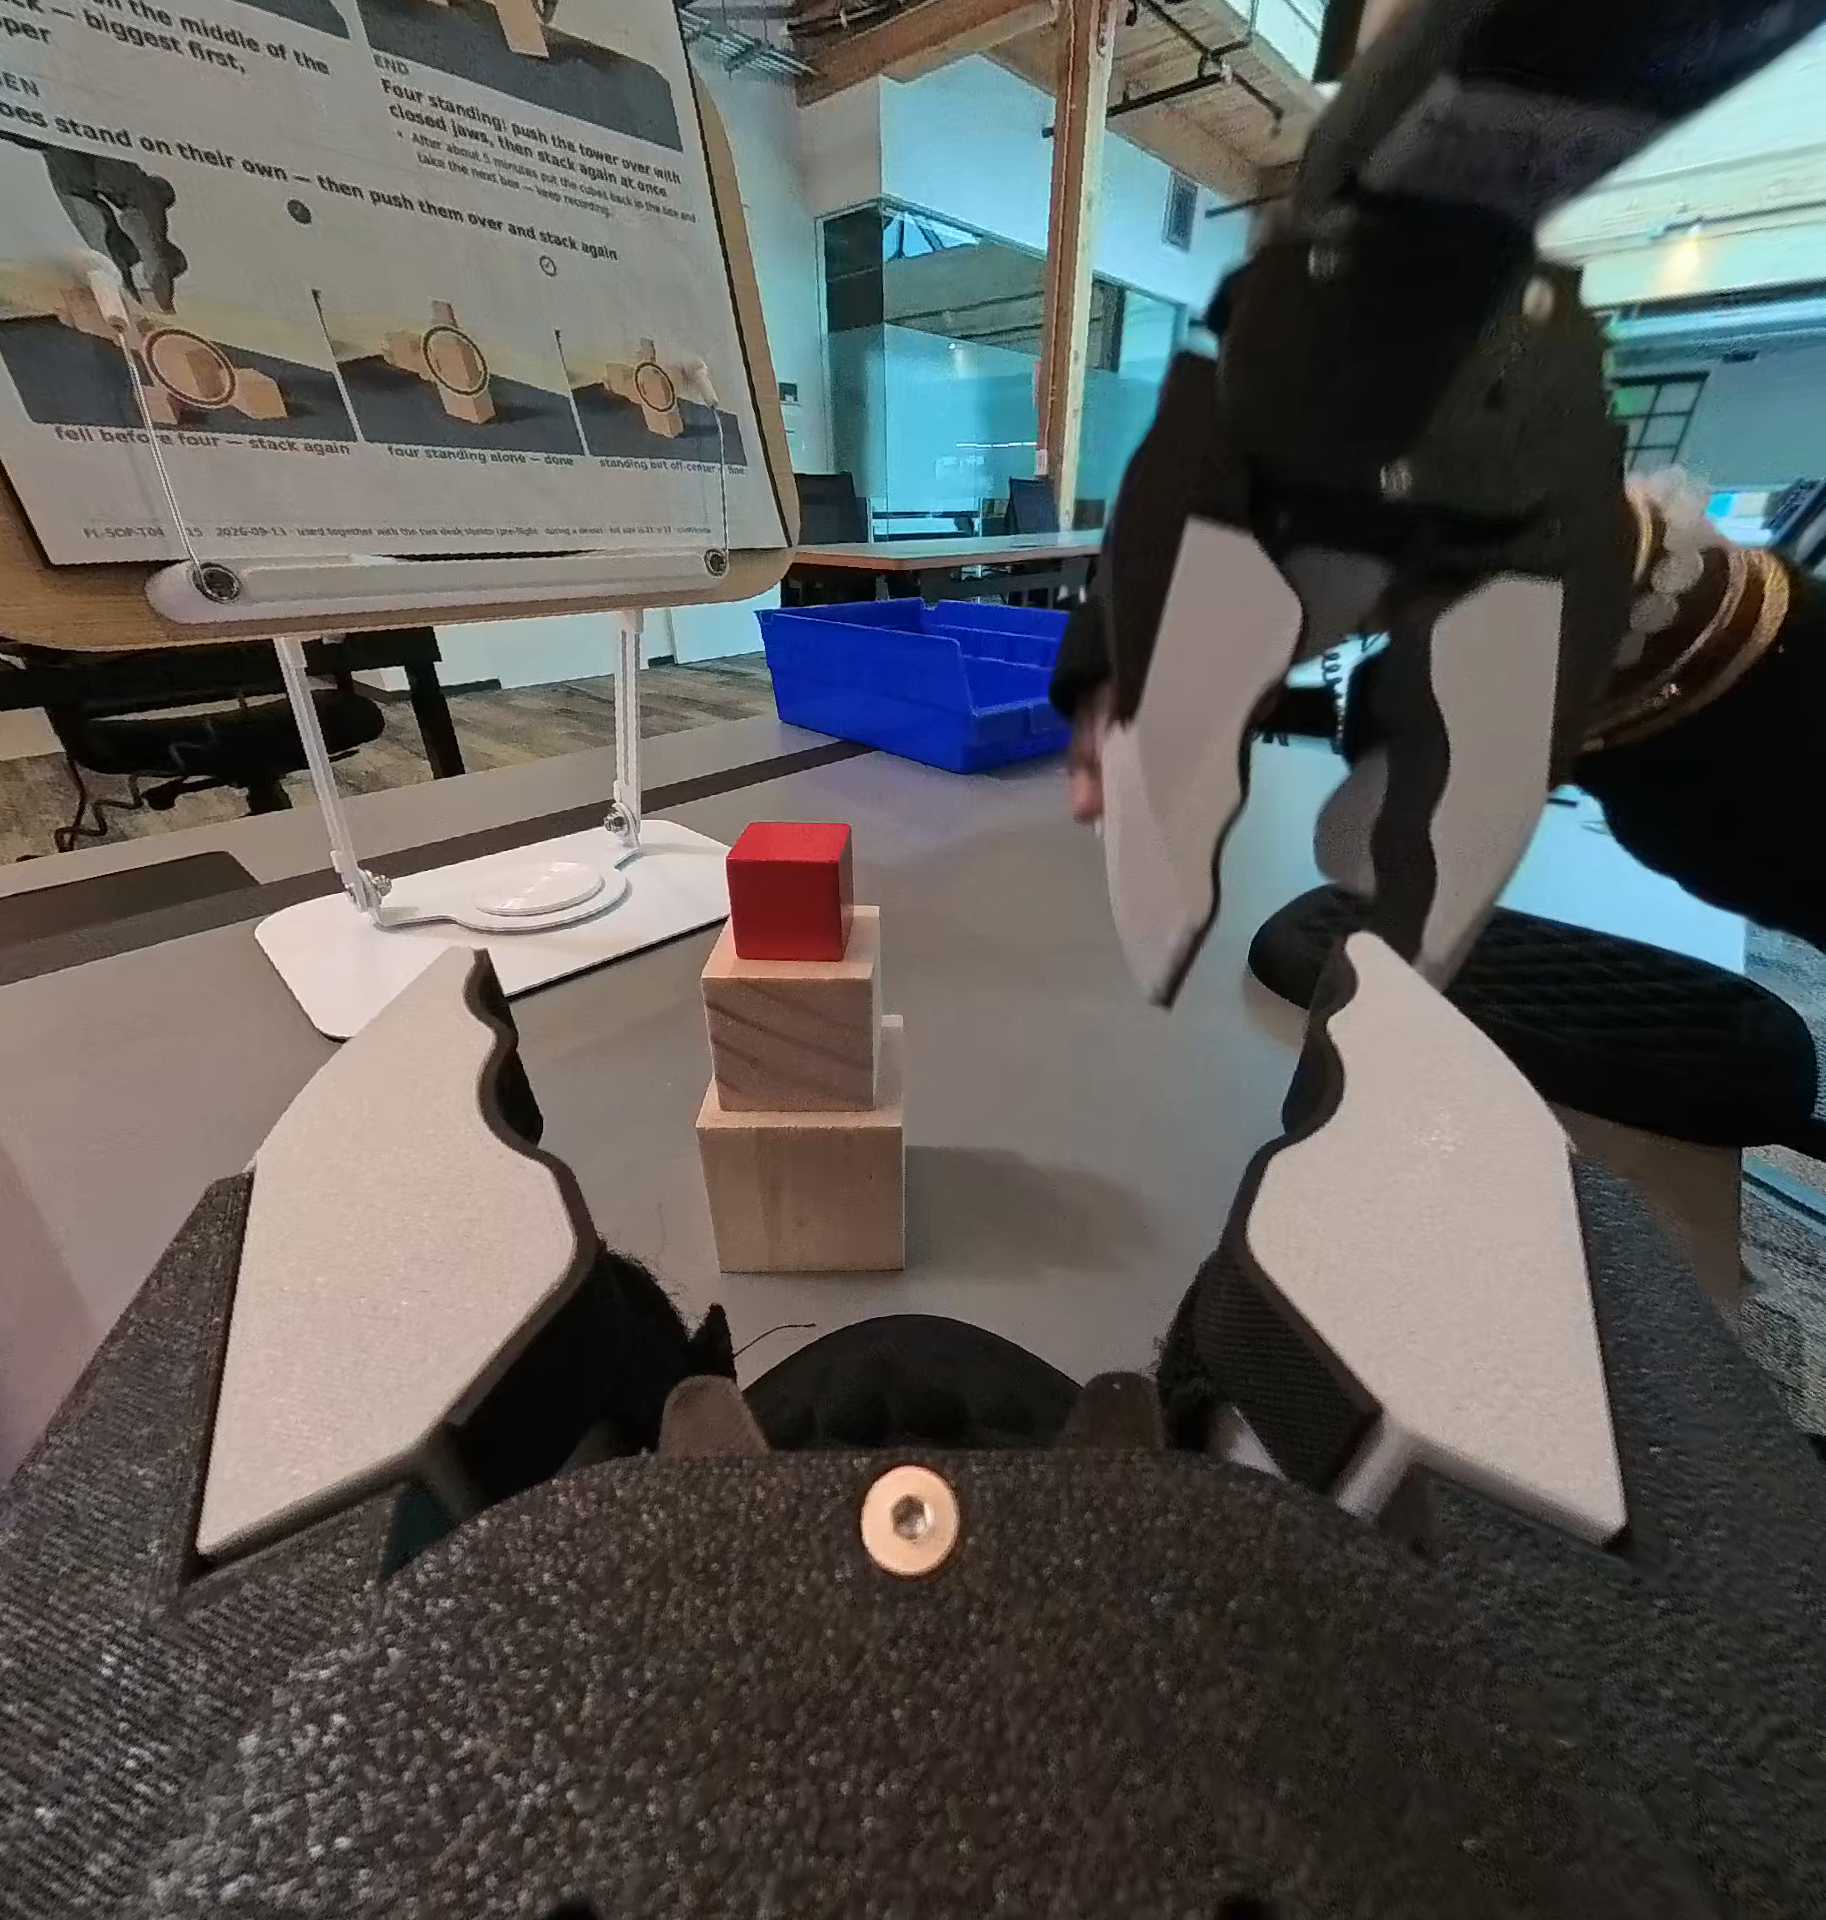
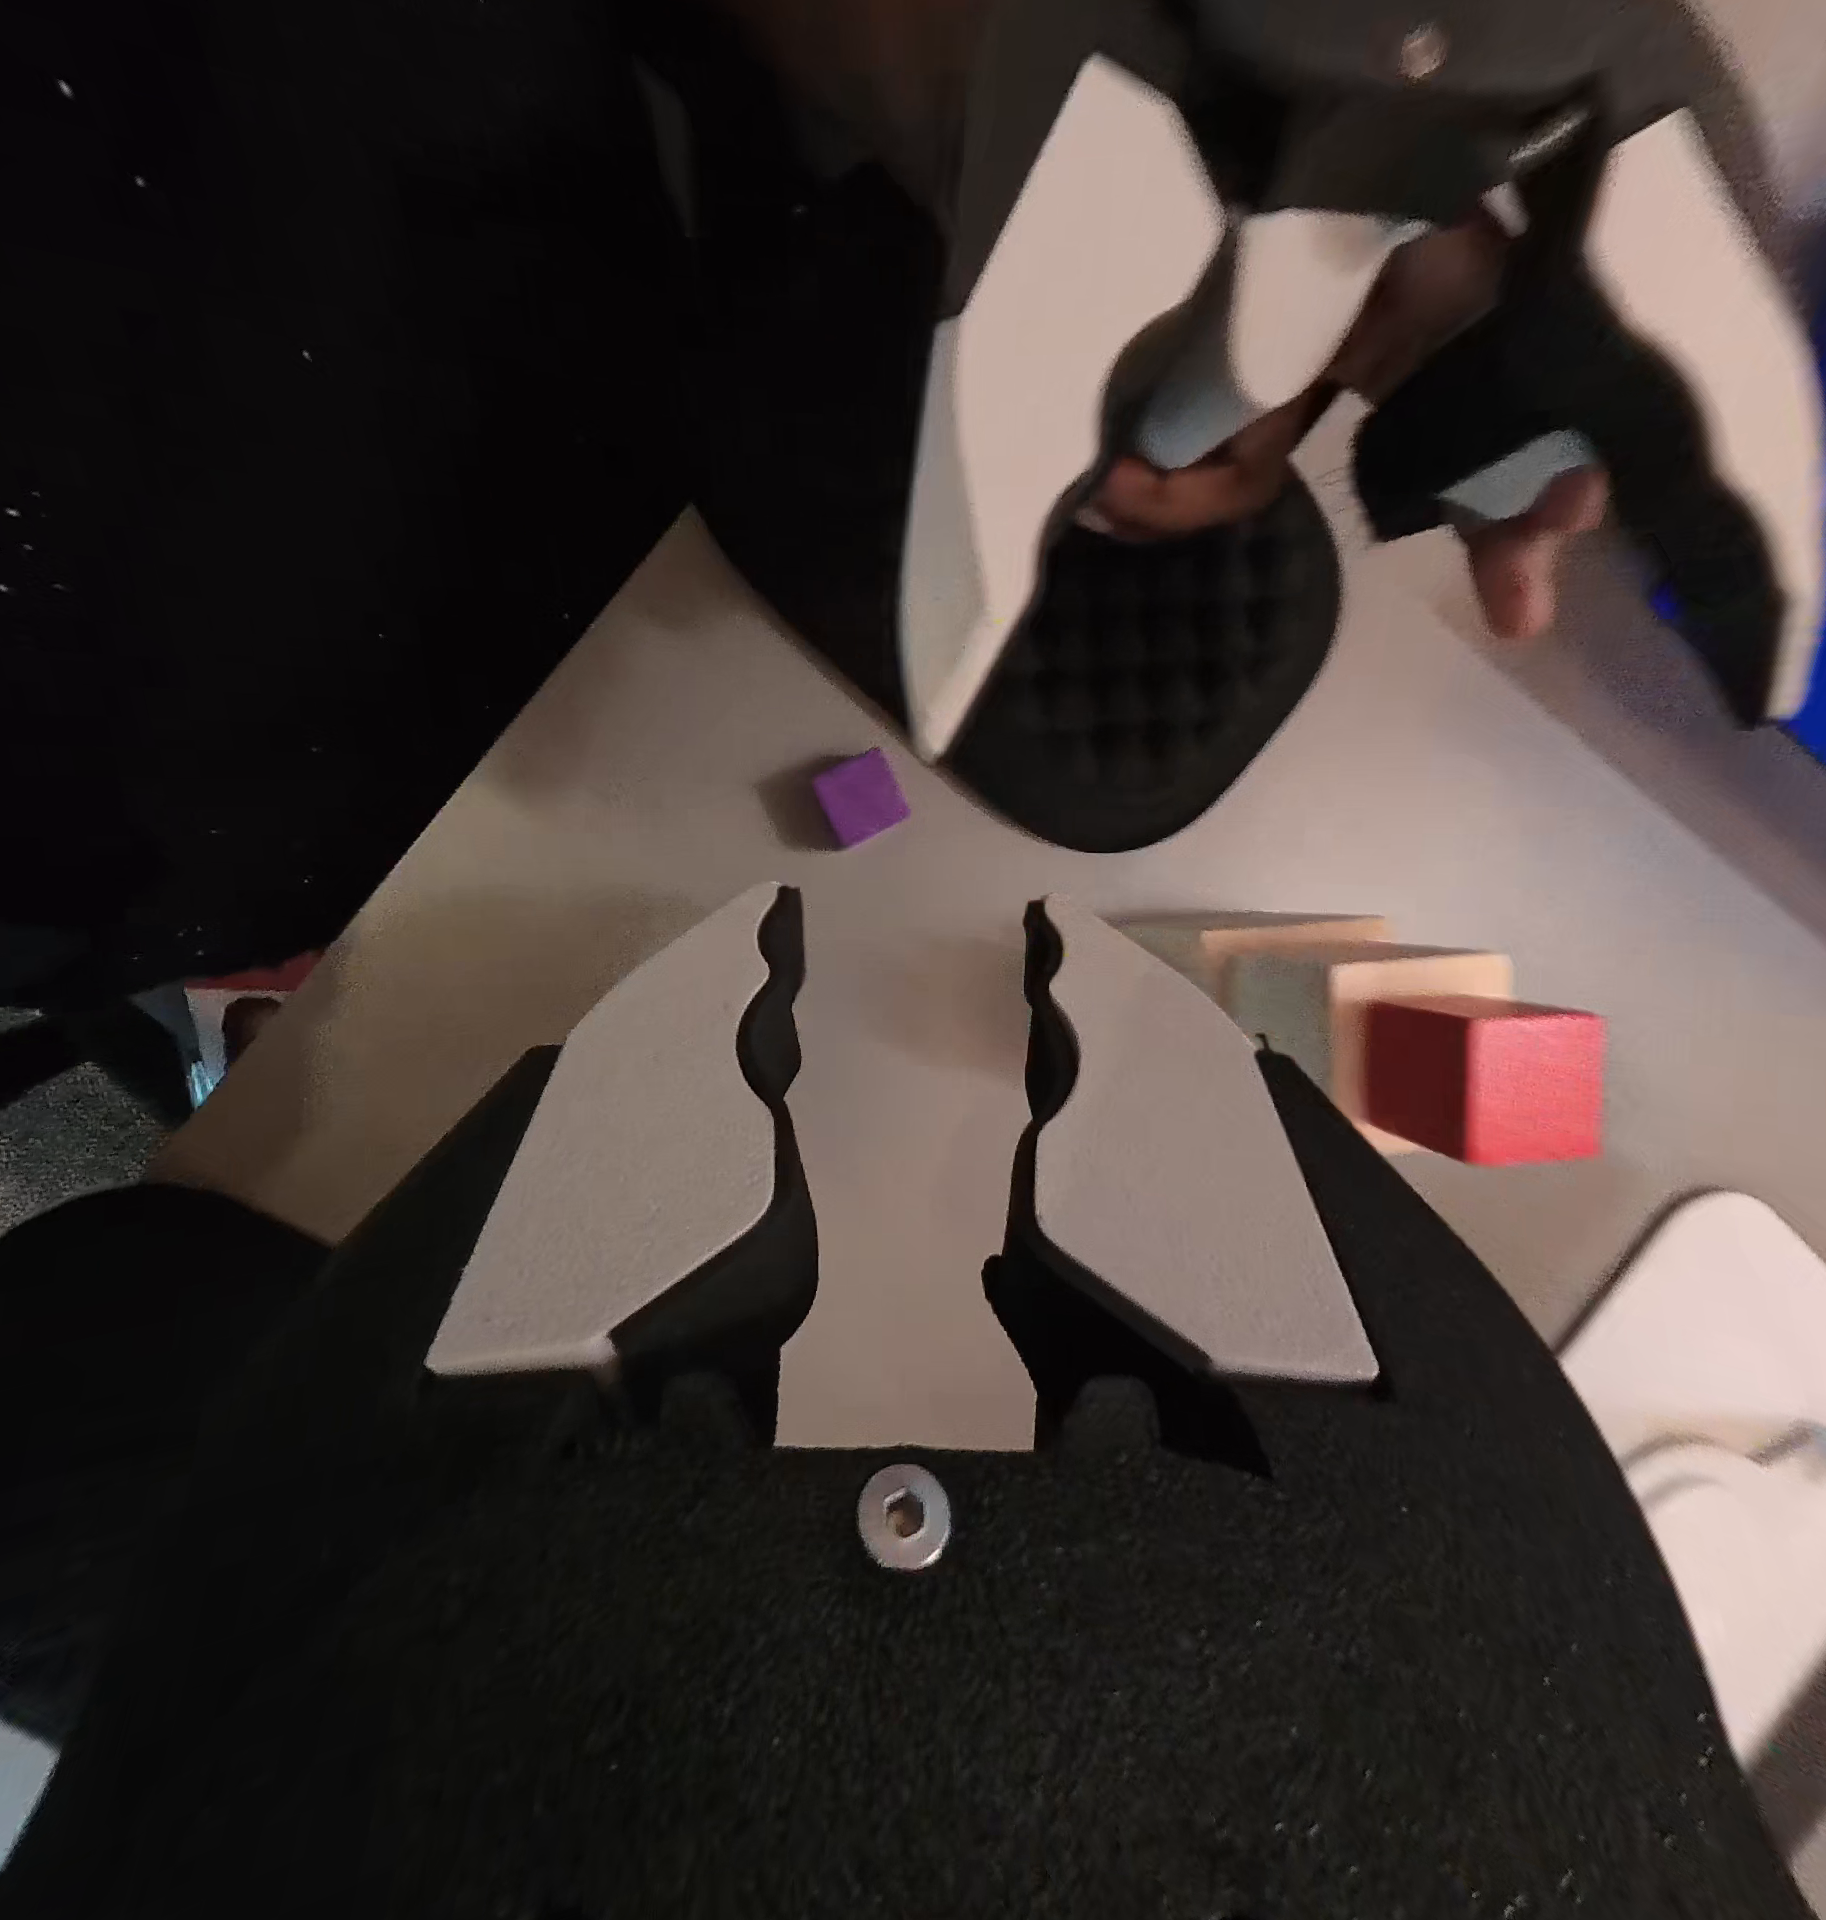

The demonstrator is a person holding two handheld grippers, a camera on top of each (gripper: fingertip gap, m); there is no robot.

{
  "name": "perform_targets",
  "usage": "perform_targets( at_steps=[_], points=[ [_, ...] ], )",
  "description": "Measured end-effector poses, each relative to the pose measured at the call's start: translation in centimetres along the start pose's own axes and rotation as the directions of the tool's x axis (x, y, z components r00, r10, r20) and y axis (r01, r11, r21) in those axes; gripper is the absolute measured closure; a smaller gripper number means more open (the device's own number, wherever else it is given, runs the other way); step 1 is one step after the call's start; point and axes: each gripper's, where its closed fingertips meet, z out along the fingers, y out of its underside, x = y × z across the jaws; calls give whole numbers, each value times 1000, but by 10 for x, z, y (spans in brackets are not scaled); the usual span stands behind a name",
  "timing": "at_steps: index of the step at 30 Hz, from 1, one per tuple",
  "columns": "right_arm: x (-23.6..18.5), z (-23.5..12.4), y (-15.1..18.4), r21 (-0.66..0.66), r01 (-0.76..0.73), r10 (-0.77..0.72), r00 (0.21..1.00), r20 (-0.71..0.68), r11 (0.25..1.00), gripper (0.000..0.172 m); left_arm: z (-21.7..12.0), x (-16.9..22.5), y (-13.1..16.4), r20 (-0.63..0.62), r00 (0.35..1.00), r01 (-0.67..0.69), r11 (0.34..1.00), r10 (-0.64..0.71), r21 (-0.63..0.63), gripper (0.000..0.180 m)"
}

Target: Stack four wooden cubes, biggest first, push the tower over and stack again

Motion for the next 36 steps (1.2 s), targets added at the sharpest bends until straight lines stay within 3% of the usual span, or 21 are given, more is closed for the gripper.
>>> perform_targets(
  at_steps=[9,21,25,29,36],
  points=[
    [-12,45,3,72,71,-72,997,21,995,125,0,-2,-1,3,1000,12,1000,-12,5,41],
    [-14,75,7,131,59,-76,988,131,990,138,-1,-2,-1,-13,999,30,999,-30,9,40],
    [-11,78,9,113,64,-79,989,126,992,150,-2,-3,-2,-15,999,50,999,-49,19,41],
    [-4,58,8,110,26,-33,998,60,994,150,-1,-3,-2,-12,999,49,999,-49,13,41],
    [36,-29,2,129,-9,18,997,-72,992,150,0,-3,-1,-16,999,47,999,-47,5,41]
  ],
)
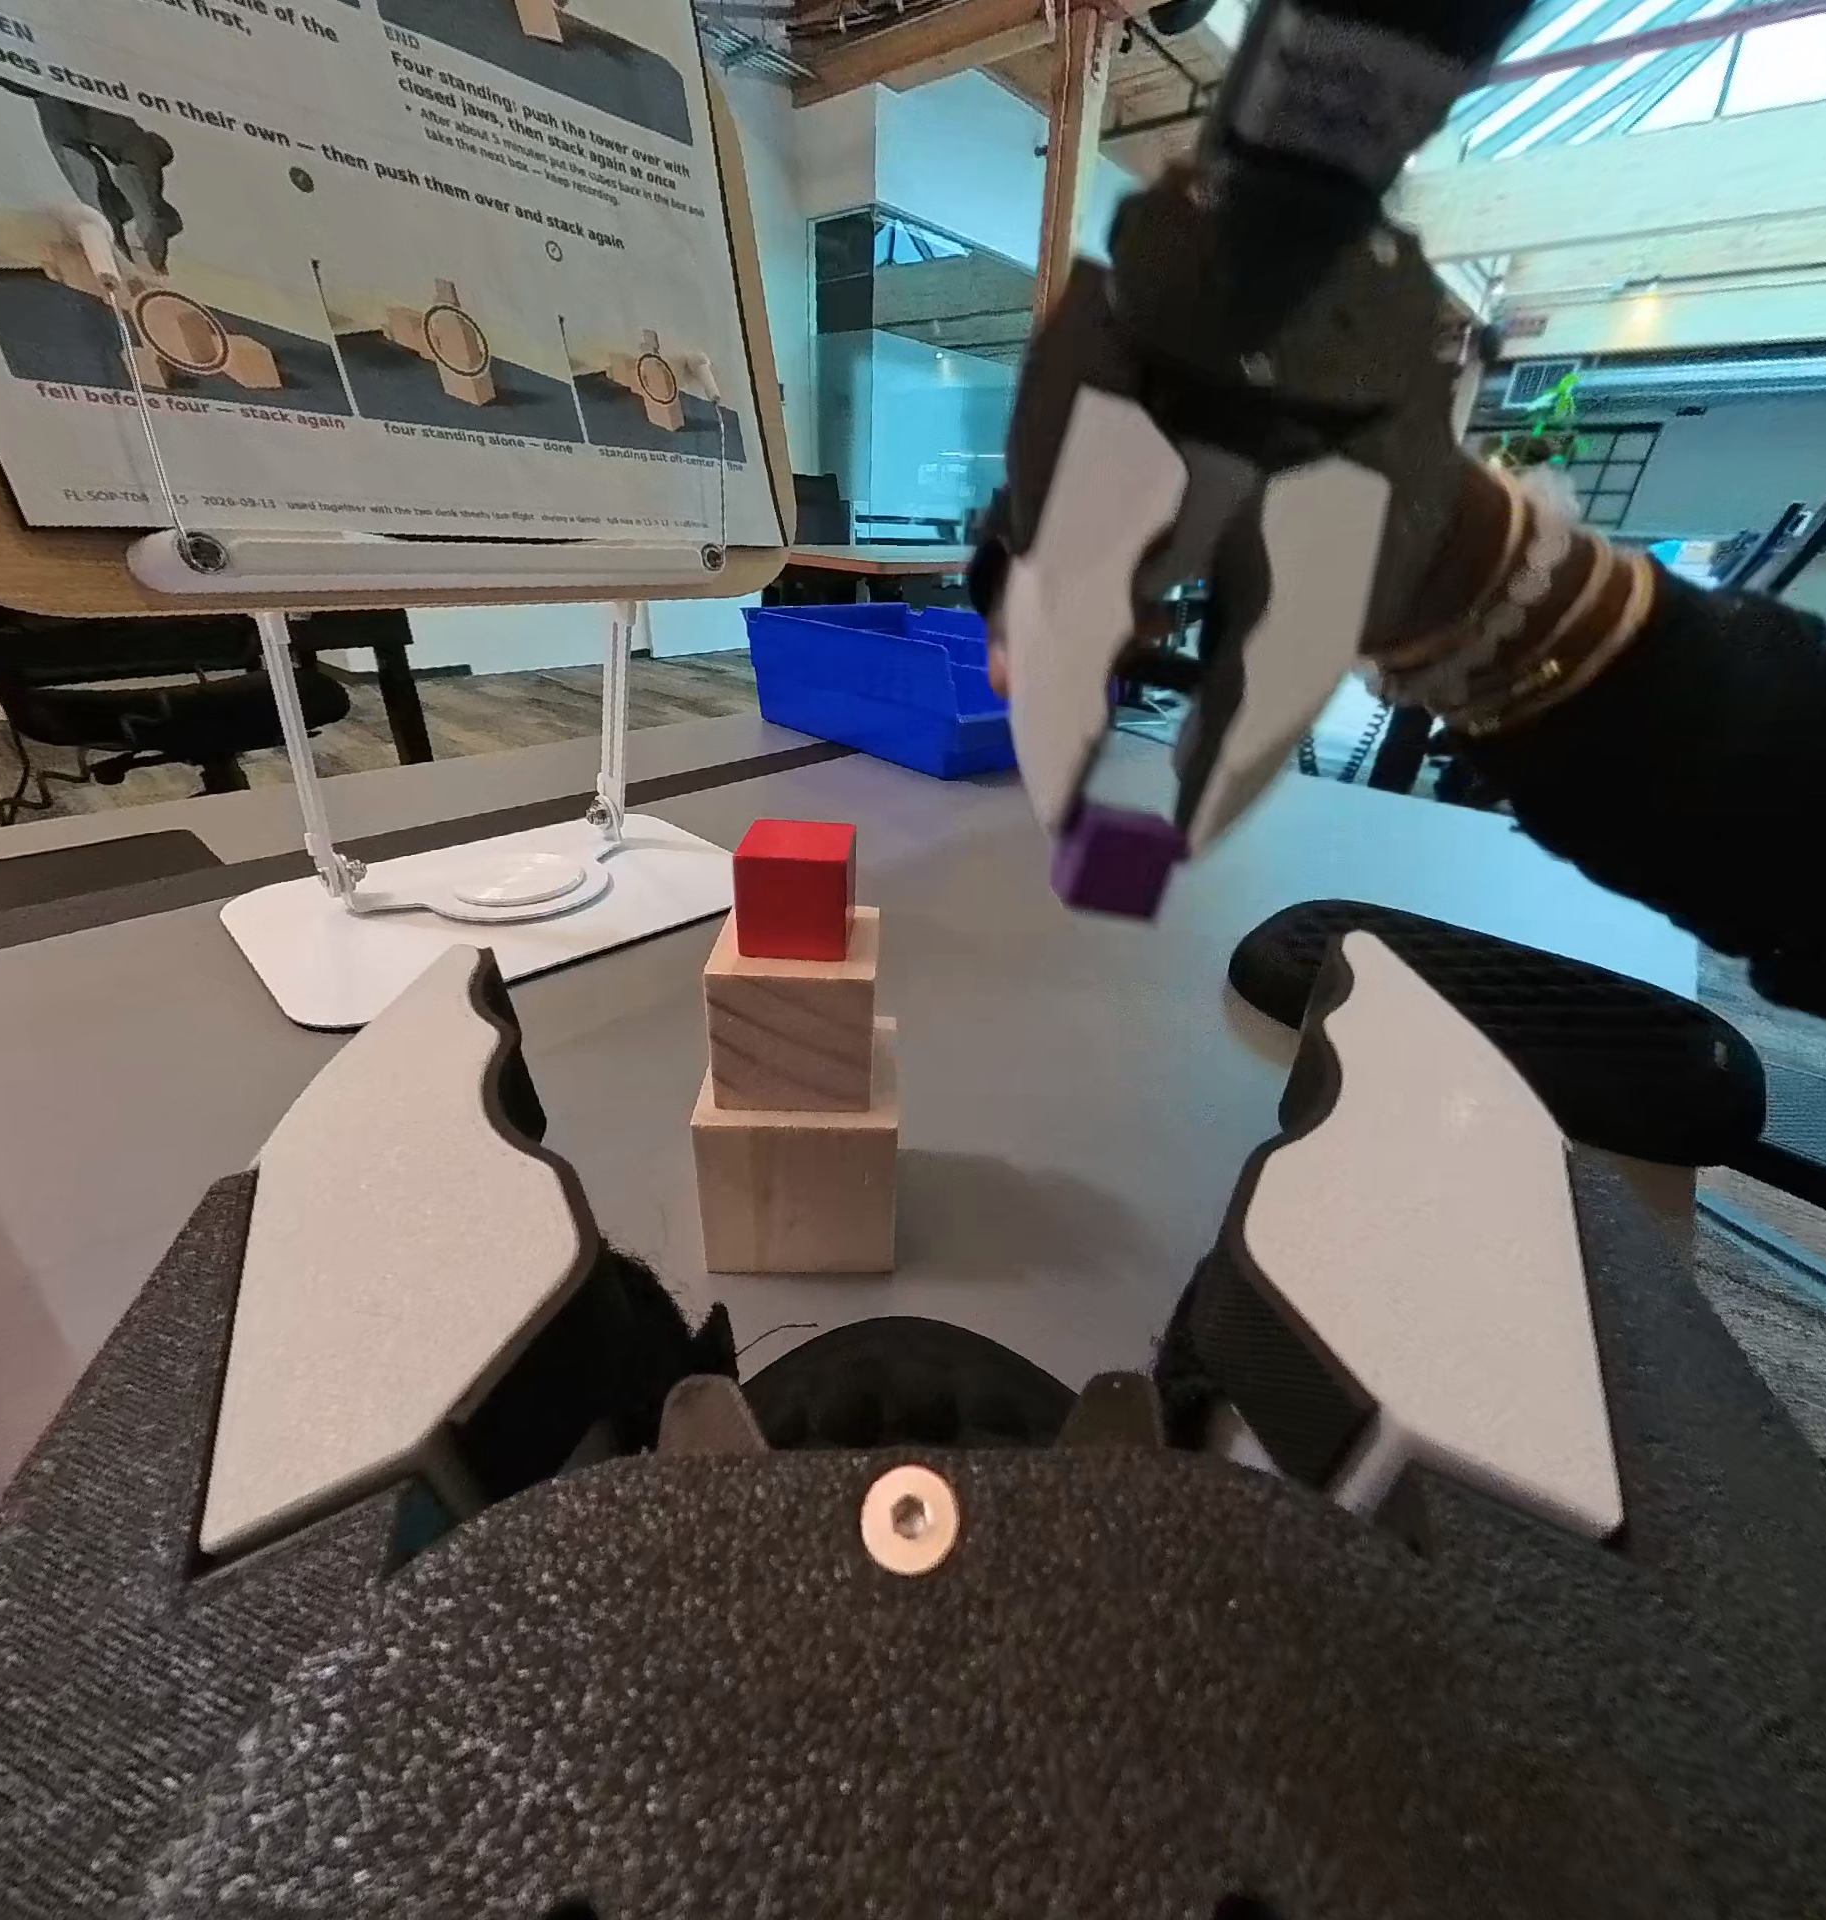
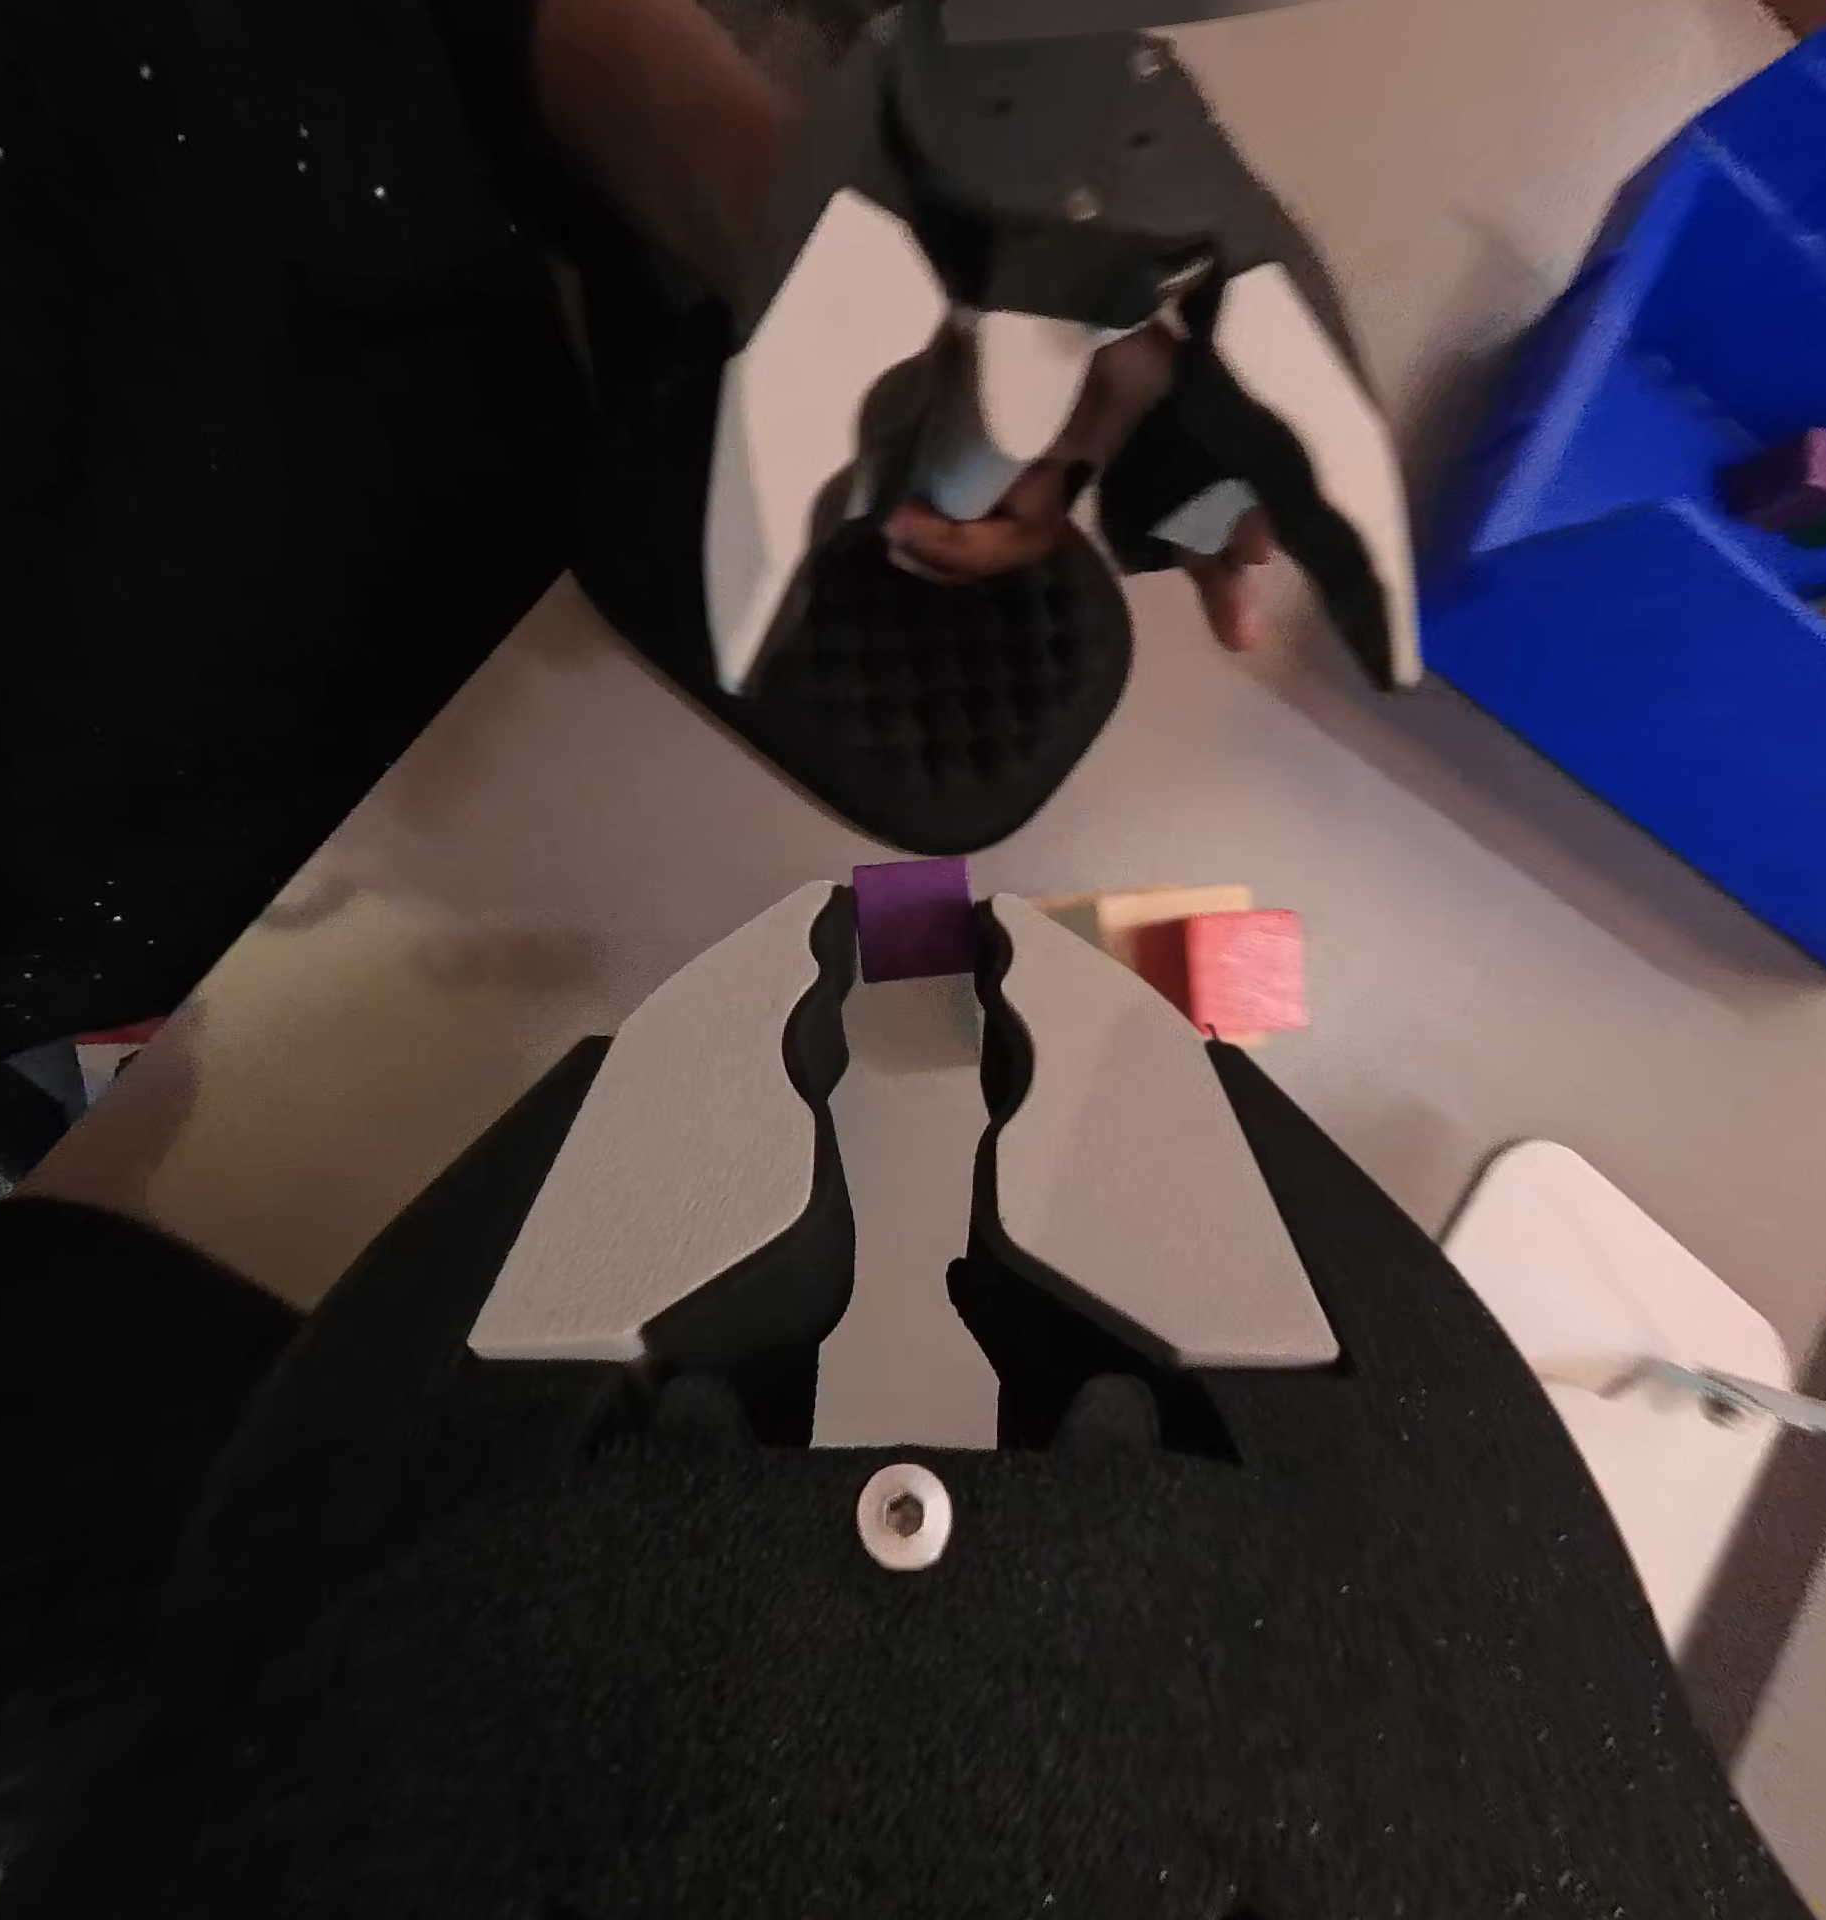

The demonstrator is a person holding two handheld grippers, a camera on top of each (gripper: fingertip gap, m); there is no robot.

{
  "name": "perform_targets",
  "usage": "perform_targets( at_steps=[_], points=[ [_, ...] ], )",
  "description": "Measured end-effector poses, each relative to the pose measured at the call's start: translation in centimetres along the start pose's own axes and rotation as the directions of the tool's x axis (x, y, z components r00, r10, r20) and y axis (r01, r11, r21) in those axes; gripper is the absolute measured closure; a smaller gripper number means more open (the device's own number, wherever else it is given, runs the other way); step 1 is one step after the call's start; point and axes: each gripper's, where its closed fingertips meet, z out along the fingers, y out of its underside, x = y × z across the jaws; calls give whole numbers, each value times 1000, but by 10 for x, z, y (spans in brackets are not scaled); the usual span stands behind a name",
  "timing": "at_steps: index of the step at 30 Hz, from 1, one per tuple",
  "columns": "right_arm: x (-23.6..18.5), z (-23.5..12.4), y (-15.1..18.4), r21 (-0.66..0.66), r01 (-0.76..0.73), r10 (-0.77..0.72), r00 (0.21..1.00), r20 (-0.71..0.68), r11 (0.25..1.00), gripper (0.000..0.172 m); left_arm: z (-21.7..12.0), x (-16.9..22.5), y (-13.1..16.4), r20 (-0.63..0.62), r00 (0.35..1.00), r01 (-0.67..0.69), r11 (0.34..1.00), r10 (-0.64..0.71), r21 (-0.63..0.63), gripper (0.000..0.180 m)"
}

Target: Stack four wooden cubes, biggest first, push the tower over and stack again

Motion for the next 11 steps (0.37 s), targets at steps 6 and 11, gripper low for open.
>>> perform_targets(
  at_steps=[6,11],
  points=[
    [52,-22,1,-65,-52,52,999,-10,997,150,1,2,2,1,1000,-23,1000,23,-14,41],
    [70,-12,9,-118,-94,97,995,18,989,150,2,3,2,-3,1000,-26,1000,26,-16,42]
  ],
)
